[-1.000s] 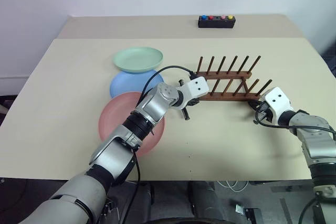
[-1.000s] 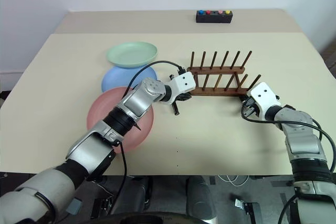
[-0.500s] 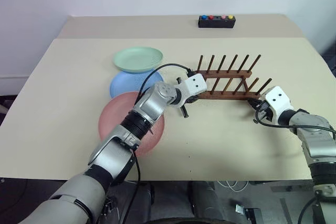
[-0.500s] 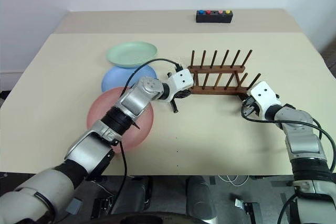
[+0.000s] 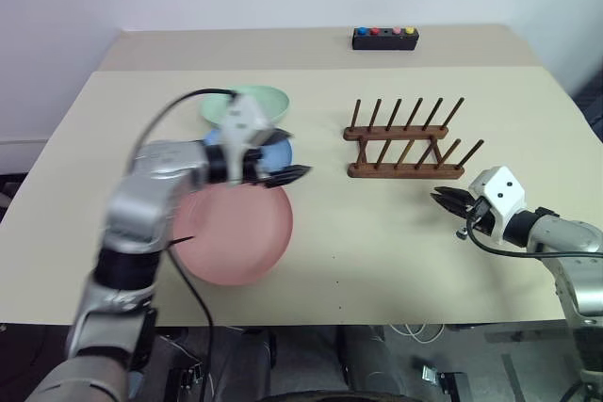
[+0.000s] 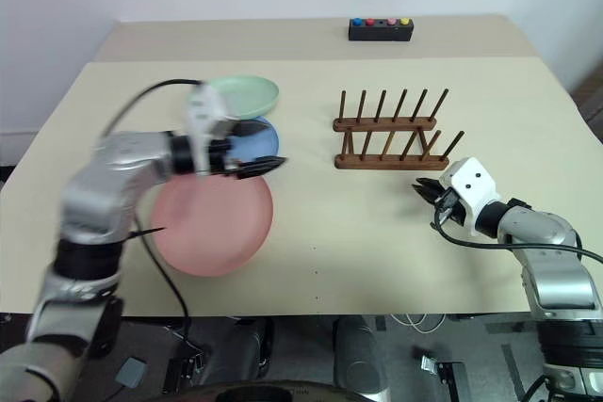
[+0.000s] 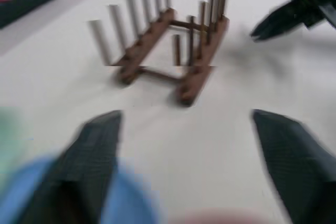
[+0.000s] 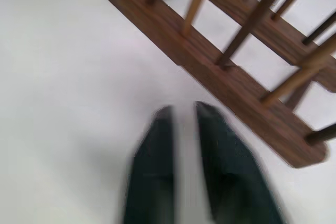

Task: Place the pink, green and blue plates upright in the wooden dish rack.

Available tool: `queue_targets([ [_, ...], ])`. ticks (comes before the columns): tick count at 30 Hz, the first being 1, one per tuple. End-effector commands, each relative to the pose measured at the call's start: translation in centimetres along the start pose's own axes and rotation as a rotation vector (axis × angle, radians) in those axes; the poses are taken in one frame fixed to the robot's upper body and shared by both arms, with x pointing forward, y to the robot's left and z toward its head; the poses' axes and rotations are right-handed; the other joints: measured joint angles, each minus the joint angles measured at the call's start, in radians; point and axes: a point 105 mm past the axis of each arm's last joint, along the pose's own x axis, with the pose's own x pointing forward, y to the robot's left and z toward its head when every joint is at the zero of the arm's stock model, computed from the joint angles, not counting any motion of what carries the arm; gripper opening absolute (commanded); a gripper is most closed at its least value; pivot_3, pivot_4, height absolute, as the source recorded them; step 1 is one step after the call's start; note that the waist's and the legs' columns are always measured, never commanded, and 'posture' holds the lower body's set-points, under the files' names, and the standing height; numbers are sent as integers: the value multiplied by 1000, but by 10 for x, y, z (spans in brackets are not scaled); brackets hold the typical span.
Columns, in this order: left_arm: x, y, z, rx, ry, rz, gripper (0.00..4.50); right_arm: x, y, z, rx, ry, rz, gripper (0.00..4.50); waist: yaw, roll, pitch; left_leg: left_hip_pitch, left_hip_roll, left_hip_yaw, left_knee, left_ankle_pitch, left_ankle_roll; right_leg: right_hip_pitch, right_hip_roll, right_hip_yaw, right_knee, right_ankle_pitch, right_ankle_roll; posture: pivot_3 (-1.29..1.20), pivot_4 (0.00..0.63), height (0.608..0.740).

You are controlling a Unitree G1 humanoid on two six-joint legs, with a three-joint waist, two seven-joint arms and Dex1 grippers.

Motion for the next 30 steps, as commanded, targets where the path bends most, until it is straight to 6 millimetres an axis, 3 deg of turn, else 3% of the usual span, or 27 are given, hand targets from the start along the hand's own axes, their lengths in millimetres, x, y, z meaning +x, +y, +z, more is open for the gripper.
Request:
queue_targets([
  [1, -29, -1, 19, 14, -72, 48, 4500, -6, 7, 23, -16, -65, 63, 2197, 6, 0, 0, 0, 0, 0, 1, 0, 0, 0, 0, -1, 0, 0, 0, 0, 150, 734],
  [5, -77, 21, -20, -64, 69, 271, 4500, -5, 27, 43, -12, -150, 178, 4040, 9, 0, 0, 1, 0, 0, 2, 0, 0, 2, 0, 0, -1, 0, 0, 0, 150, 734],
  [11, -117, 25, -57, -163, 182, 410, 4500, -6, 37, 55, -19, -191, 245, 4040, 20, -2, 0, 1, 0, 0, 3, 0, 0, 3, 0, -1, -1, -1, -2, 0, 150, 734],
  [14, -128, 15, -82, -243, 239, 434, 4500, -1, 38, 57, -30, -192, 260, 4040, 16, -2, 0, 1, 0, 1, 2, 0, 0, 2, 0, 0, -1, -2, -4, 0, 150, 734],
  [20, -119, -4, -124, -332, 347, 430, 4500, 5, 39, 61, -43, -203, 268, 4040, 19, -3, 0, 1, 1, 1, 2, 0, 0, 2, 0, -1, -1, -2, -4, 0, 150, 734],
  [29, -103, -9, -132, -407, 317, 398, 4500, 5, 41, 62, -47, -204, 270, 4040, 18, -3, 0, 1, 1, 1, 2, 0, 0, 2, 0, 0, -1, -2, -4, 0, 150, 734],
  [30, -102, -10, -133, -407, 320, 395, 4260, 5, 41, 63, -48, -206, 269, 4096, 17, -3, 0, 1, 1, 1, 2, 0, 0, 2, 0, 0, -1, -2, -4, 0, 150, 734],
])
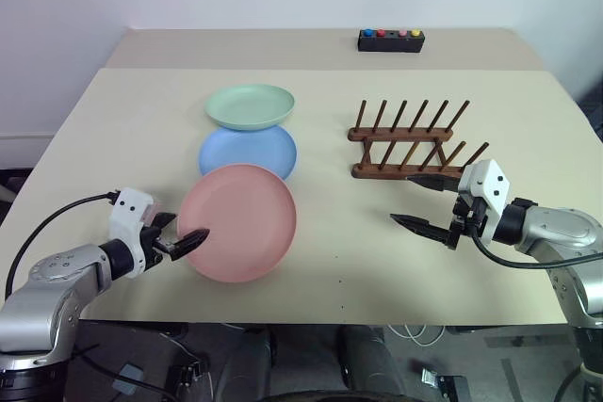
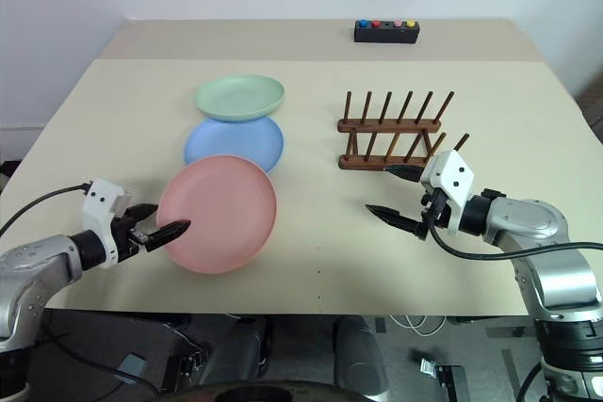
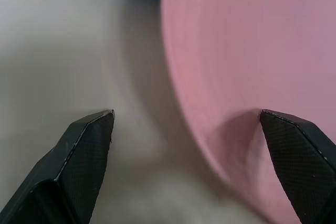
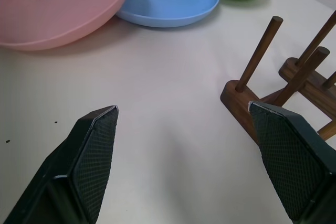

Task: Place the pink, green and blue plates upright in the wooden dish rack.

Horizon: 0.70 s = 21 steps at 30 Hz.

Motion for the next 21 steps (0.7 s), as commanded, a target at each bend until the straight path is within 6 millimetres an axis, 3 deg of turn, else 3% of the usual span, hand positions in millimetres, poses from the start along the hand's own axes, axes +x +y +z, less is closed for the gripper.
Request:
queue_targets([
  [1, 2, -1, 1, 0, -7, -11, 3988, -1, 0, 10, -38, -25, -7, 4123, 0, 0, 0, 0, 0, 0, 0, 0, 0, 0, 0, 0, 0, 0, 0, 0, 150, 734],
  [3, 1, 0, 1, -5, -13, -12, 3229, -2, 0, 9, -38, -24, -9, 4123, 0, 0, 0, 0, 0, 0, 0, 0, 0, 0, 0, 0, 0, 0, 0, 0, 150, 734],
  [9, -4, 0, -1, -21, -44, -26, 130, -3, 0, 9, -40, -22, -14, 4123, 0, 1, 0, 0, 0, 0, 0, 0, 0, 0, 0, 0, 0, 0, 0, 0, 150, 734],
  [18, -8, -3, 6, -10, -116, -41, 55, -3, 0, 9, -48, -22, -9, 4123, -4, 1, -1, 0, 0, 1, -1, 0, 0, -1, 0, 0, 0, 0, 0, 0, 150, 734],
  [21, -15, -8, 39, -9, -273, -68, 55, -2, 0, 15, -89, -28, -4, 4123, -2, 1, -1, 0, 0, 1, -1, 0, 0, 0, 0, 0, 0, 0, -1, 0, 150, 734],
])
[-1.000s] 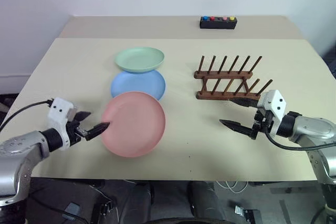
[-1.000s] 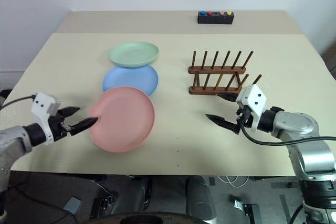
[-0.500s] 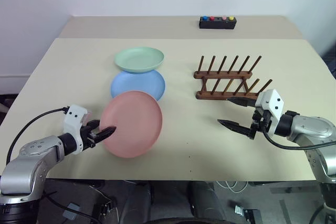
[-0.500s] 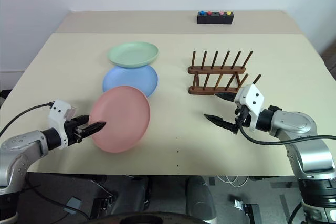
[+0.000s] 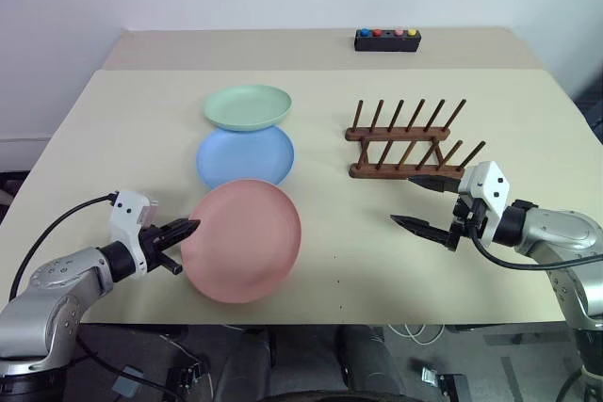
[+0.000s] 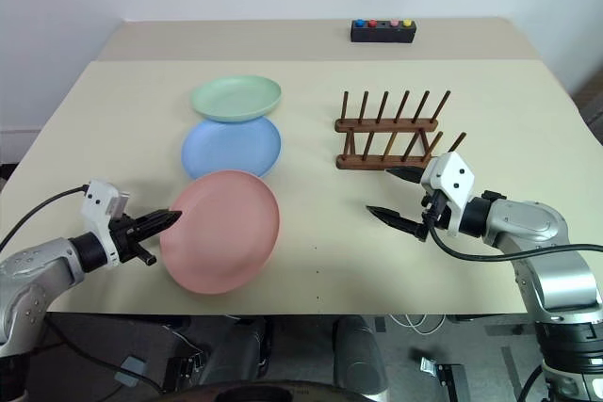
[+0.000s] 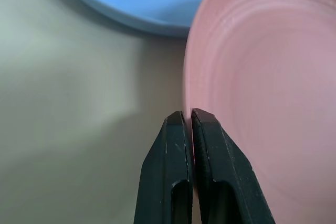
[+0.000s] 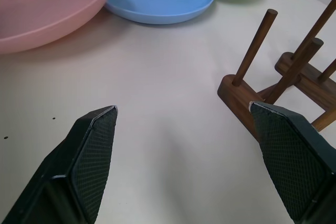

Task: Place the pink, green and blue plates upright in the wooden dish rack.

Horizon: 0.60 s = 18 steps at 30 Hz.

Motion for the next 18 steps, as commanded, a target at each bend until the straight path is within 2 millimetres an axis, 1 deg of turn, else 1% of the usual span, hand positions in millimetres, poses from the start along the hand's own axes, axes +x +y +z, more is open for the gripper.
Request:
queue_targets([
  [1, -8, -5, 44, 53, -189, -12, 55, -1, -2, 21, -112, -35, -6, 4123, 1, -1, 0, 0, 0, 0, 0, 0, 0, 0, 0, 0, 0, 0, 0, 0, 150, 734],
  [3, -10, -5, 62, 71, -257, -5, 55, 1, -4, 27, -143, -45, -14, 4123, 3, -1, 1, 0, 0, 0, 1, 0, 0, 0, 0, 0, 0, 0, 0, 0, 150, 734],
  [6, -12, 2, 90, 96, -342, 38, 55, 5, -6, 40, -227, -60, -21, 4123, 4, -1, 1, 0, 0, 0, 1, 0, 0, 0, 0, 0, 0, 0, 0, 0, 150, 734],
  [9, -11, 3, 108, 141, -385, 64, 55, 8, -8, 46, -286, -64, -28, 4123, 2, -1, 1, -1, 0, 0, 1, 0, 0, 0, 0, 0, 0, 2, 2, 0, 150, 734],
  [11, -5, 1, 140, 210, -451, 114, 55, 16, -9, 55, -401, -69, -34, 4123, 2, -2, 1, -1, 0, 0, 0, 0, 0, 0, 0, 0, -1, 2, 3, 0, 150, 734],
  [12, -3, 1, 152, 232, -475, 140, 55, 19, -10, 60, -448, -73, -38, 4123, 3, -2, 2, -1, 0, 0, 0, 0, 0, -1, 0, 0, -1, 2, 3, 0, 150, 734],
  [14, 5, -2, 178, 236, -538, 187, 55, 29, -6, 70, -551, -98, -37, 4123, 5, -4, 2, -2, 0, -1, 2, 1, -1, -2, 1, -1, 0, 3, 3, 0, 150, 734],
  [16, 9, -4, 198, 228, -599, 225, 55, 38, -2, 75, -647, -109, -31, 4123, 3, -5, 2, -2, 0, -1, 2, 1, -2, 0, 1, -1, -1, 3, 3, 0, 150, 734],
  [18, 13, -7, 207, 225, -618, 242, 55, 44, 1, 76, -705, -109, -20, 4123, 1, -5, 2, -2, -1, -1, 1, 1, -2, 0, 0, -1, -2, 3, 3, 0, 150, 734],
])
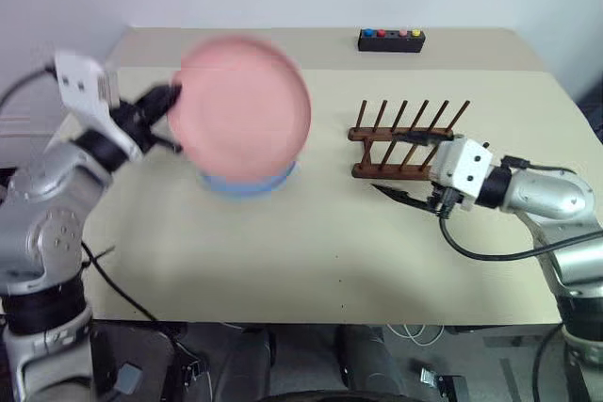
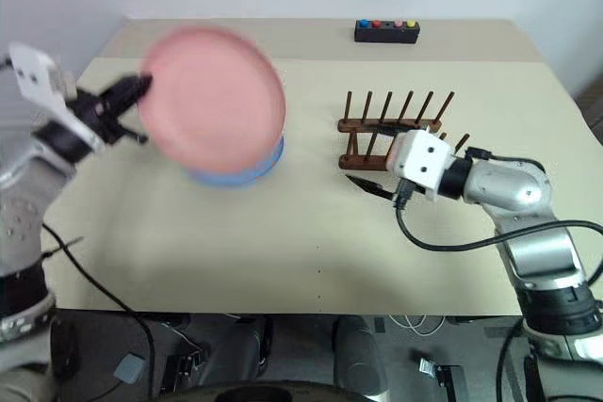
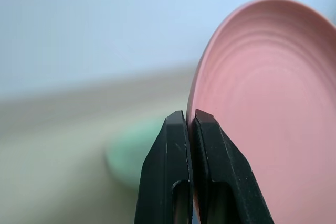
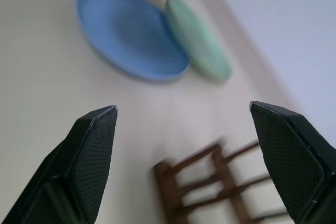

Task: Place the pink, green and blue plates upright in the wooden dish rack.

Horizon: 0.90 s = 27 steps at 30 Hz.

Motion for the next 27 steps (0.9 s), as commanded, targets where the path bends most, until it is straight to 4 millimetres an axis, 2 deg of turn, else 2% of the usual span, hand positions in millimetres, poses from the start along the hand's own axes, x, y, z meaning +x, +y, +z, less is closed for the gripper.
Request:
queue_targets([
  [1, 13, -3, 9, 1, -32, 54, 55, 12, 0, 11, -170, -25, -8, 4123, -3, 0, 0, 0, 0, 0, -1, 0, 0, -1, 0, 0, 0, 0, 0, 0, 150, 734],
  [4, 30, -23, 18, -22, -72, 27, 55, 27, -3, 18, -305, -47, -36, 4123, -4, -1, 1, -2, 0, 0, -2, 0, 0, -4, 0, 0, 2, 0, 0, 0, 150, 734],
  [8, 39, -45, 12, -20, -44, -22, 55, 41, -17, 24, -483, -48, -114, 4123, -4, -1, 1, -2, 0, 0, -2, 0, -1, -4, 0, 0, 2, 0, 0, 0, 150, 734],
  [13, 45, -67, 2, -62, -20, -61, 55, 55, -16, 29, -601, -69, -132, 4123, -3, -1, 1, -2, 0, 0, -2, 0, -1, -4, 0, 0, 2, 0, 0, 0, 150, 734],
  [20, 48, -79, -3, -112, -12, -79, 55, 67, -1, 26, -661, -76, -85, 4123, -3, -1, 1, -2, 0, 0, -1, 1, -1, -4, 0, 0, 2, 0, 0, 0, 150, 734],
  [26, 48, -90, -1, -133, -16, -128, 55, 71, -2, 16, -699, -20, -88, 4123, -3, -1, 1, -2, 0, 0, -1, 1, -1, -4, 0, 0, 2, 0, 0, 0, 150, 734],
  [27, 48, -92, -1, -143, -18, -138, 20, 71, -3, 13, -707, -8, -92, 3869, -2, -1, 1, -2, 0, 0, -2, 1, -1, -4, 0, 0, 2, 0, 0, 0, 150, 734],
])
